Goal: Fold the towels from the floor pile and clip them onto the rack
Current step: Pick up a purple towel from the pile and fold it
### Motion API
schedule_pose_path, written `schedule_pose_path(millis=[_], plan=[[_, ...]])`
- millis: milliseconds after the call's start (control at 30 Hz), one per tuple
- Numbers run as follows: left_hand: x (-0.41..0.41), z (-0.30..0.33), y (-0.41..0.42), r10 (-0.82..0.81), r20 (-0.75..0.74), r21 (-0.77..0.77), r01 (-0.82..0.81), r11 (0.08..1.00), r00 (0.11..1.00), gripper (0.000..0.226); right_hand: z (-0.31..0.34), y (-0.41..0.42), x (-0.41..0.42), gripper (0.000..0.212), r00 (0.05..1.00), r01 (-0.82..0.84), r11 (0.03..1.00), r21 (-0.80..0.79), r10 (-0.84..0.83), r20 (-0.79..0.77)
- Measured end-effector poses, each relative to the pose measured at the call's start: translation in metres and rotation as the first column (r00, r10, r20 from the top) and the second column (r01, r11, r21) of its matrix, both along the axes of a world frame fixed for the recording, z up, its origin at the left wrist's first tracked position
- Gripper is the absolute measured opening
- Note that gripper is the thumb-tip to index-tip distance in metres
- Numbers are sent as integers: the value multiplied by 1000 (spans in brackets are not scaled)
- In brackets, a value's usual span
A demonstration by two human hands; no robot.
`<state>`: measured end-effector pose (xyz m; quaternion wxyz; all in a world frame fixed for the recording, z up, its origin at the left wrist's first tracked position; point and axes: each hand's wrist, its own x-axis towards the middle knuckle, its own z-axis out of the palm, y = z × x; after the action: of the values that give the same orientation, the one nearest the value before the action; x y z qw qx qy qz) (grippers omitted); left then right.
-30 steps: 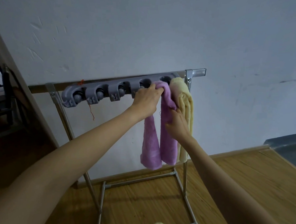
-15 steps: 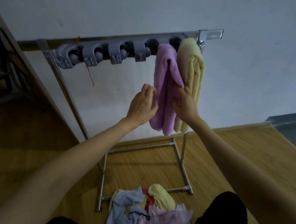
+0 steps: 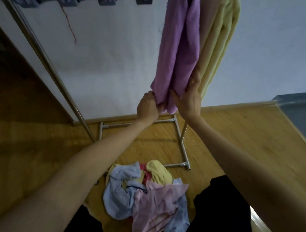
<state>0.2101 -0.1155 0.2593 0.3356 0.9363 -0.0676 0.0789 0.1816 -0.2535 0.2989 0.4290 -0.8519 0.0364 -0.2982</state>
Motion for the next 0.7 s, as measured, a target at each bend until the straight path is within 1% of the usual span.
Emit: schedule_pose_path(millis=[33, 100, 133, 200, 267, 300, 333, 400, 467, 533, 600, 633, 667, 700], plan=[[0, -7, 1, -10, 3, 6, 10, 1000, 1000, 37, -6, 2, 2, 72, 999, 10, 1000, 1, -10, -35], [-1, -14, 4, -23, 31, 13, 23, 1000, 999, 25, -19, 5, 8, 41, 992, -3, 999, -52, -4, -124], [-2, -17, 6, -24, 62, 14, 23, 1000, 998, 23, -26, 6, 10, 35, 989, -20, 998, -65, 10, -150], [-4, -22, 12, -5, 159, 15, 3, 1000, 987, 22, -41, 6, 15, 35, 985, -55, 997, -48, 47, -165], [-7, -30, 19, 25, 265, 13, -30, 999, 964, 20, -56, 7, 17, 28, 988, -93, 995, -39, 87, -131], [-8, -35, 22, 15, 307, 24, -24, 999, 952, 18, -60, 8, 16, 22, 986, -124, 992, -31, 120, -112], [-10, -41, 23, -21, 338, 42, 7, 999, 941, 17, -63, 10, 17, 18, 983, -156, 987, -25, 153, -102], [-13, -54, 22, -139, 365, 73, 121, 990, 921, 14, -66, 13, 17, 12, 970, -208, 978, -22, 203, -130], [-13, -62, 20, -232, 359, 79, 219, 973, 904, 24, -74, 13, 21, 9, 960, -225, 974, -25, 218, -176], [-13, -71, 20, -261, 312, 57, 257, 965, 914, 38, -86, 11, 23, 11, 955, -209, 978, -21, 200, -218], [-16, -87, 26, -248, 248, 73, 237, 969, 937, 47, -101, 9, 16, 11, 957, -199, 980, -28, 188, -221], [-19, -99, 31, -238, 210, 94, 223, 970, 948, 47, -113, 7, 10, 13, 957, -207, 977, -47, 193, -218], [-23, -114, 38, -229, 166, 115, 212, 971, 959, 46, -127, 5, 3, 18, 951, -224, 972, -67, 203, -234], [-30, -131, 45, -223, 118, 129, 208, 970, 968, 46, -144, 2, -5, 25, 935, -242, 967, -81, 210, -287]])
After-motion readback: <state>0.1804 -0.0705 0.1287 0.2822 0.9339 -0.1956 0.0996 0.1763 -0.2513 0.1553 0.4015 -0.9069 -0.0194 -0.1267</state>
